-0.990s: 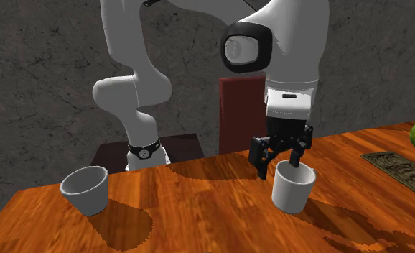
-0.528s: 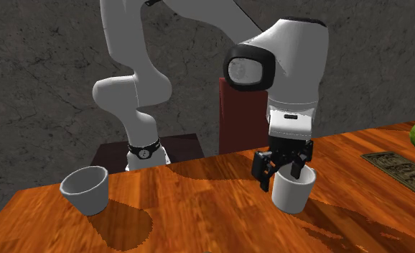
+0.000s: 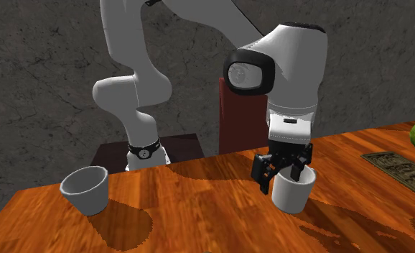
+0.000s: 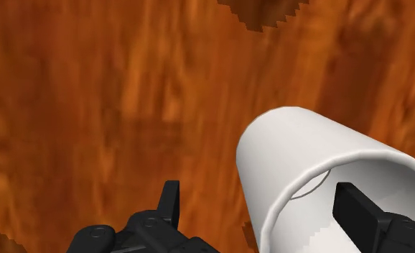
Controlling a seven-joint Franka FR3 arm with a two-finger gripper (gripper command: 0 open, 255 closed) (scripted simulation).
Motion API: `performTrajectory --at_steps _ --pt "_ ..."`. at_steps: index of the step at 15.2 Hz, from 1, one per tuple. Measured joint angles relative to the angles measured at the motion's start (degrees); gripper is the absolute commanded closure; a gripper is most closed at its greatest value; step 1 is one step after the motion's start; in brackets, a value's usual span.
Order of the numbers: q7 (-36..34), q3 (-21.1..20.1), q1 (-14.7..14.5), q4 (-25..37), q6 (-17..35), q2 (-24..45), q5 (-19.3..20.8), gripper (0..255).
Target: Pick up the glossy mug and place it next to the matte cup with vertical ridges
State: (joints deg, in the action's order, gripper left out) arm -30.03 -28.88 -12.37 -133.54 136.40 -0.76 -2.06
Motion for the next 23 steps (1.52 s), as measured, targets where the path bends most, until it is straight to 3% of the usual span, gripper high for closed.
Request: performTrajectory --at_steps 11,23 --pt "0.1 0.0 0.0 0.1 -0.4 -0.3 -0.2 255" --pt "2.2 0.6 0.0 4.4 -9.5 -5.6 -3.1 255"
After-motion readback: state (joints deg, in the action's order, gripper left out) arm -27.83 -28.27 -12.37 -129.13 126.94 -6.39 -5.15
